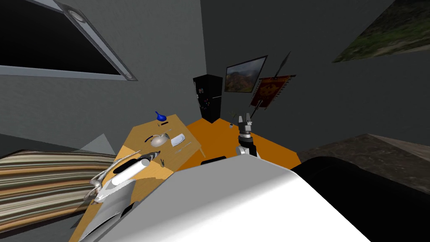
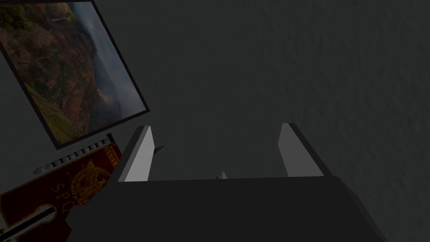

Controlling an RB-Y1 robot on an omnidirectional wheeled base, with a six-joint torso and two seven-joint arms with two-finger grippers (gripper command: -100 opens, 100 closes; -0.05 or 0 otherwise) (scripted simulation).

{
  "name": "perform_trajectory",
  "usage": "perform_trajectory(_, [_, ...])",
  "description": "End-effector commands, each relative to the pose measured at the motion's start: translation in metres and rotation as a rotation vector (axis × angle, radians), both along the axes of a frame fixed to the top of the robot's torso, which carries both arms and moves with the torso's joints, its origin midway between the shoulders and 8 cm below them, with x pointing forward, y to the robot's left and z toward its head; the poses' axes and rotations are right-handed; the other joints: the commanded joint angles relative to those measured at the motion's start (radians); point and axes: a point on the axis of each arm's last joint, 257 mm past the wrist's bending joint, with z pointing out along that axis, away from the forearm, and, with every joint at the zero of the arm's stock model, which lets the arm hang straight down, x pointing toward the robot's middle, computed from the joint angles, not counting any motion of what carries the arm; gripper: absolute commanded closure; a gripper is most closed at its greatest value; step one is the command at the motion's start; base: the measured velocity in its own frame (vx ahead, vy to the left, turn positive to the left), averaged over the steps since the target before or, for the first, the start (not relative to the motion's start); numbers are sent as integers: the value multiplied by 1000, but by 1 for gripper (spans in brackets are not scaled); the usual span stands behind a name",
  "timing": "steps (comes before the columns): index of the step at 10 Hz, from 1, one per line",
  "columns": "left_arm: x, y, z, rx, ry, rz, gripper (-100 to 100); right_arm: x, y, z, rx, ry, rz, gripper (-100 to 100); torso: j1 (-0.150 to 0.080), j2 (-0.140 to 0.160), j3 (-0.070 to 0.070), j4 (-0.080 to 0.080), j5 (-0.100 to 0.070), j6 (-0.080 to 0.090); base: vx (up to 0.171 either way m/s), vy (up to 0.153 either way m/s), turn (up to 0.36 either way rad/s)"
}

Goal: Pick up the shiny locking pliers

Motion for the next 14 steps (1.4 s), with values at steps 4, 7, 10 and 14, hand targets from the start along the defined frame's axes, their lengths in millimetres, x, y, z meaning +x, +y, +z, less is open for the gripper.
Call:
perform_trajectory(4, [-36, 7, -38, -144, 32, 120, -100, 0, 0, 0, 0, 0, 0, 0, -1, 0, 0, 0, 0, 0, 3, 16, -65])
perform_trajectory(7, [-59, 5, -63, -217, 62, 184, -100, 0, 0, 0, 0, 0, 0, 0, 0, 0, 0, 0, 0, 0, 4, 25, -87])
perform_trajectory(10, [-91, -1, -94, -332, 89, 284, -100, 0, 0, 0, 0, 0, 0, 0, 0, 0, 0, 0, 0, 0, 5, 23, -115])
perform_trajectory(14, [-118, -10, -119, -429, 110, 373, -100, 0, 0, 0, 0, 0, 0, 0, 0, 0, 0, 0, 0, 0, 2, 23, -64])
